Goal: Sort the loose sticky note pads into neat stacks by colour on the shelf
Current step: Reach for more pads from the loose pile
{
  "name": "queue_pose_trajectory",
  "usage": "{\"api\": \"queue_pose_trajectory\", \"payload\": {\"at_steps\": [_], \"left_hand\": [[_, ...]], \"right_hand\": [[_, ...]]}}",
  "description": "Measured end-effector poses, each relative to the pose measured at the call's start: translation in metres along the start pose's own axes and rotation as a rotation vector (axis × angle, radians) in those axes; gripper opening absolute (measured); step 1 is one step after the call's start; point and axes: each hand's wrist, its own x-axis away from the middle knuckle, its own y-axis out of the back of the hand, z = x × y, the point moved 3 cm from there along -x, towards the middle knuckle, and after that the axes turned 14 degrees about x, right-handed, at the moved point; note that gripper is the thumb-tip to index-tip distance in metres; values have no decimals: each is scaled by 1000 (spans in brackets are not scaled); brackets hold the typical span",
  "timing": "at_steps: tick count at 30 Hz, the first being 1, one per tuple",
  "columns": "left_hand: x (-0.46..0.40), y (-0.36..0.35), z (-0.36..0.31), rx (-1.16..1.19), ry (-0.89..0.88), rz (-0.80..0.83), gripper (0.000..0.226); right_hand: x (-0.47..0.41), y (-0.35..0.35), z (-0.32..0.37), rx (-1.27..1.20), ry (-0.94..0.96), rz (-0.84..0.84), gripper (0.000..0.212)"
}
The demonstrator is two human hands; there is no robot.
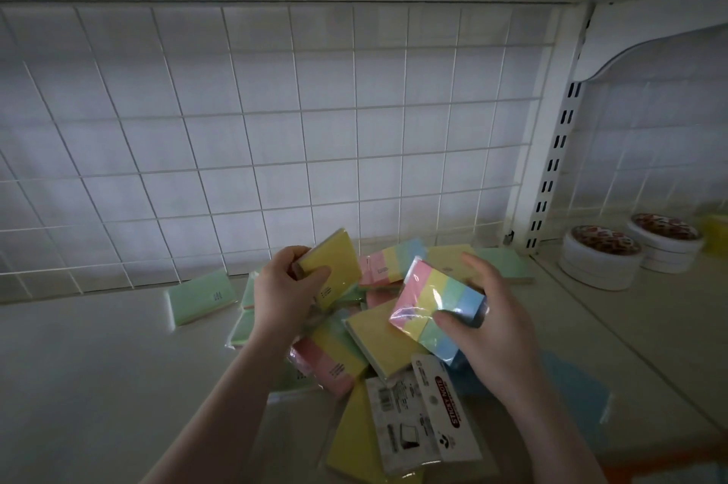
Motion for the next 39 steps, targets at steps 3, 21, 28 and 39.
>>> {"api": "queue_pose_trajectory", "payload": {"at_steps": [3,21,28,39], "left_hand": [[2,7,0,210,88,2,8],[39,140,-18,415,104,-111,10],[66,256,-20,486,137,-176,28],[86,475,-3,473,107,-319,14]], "right_hand": [[2,2,4,-68,38,37,44],[8,-14,68,-493,-122,84,8],[43,-79,152,-644,-155,161,13],[135,-213,321,-631,-72,254,22]]}}
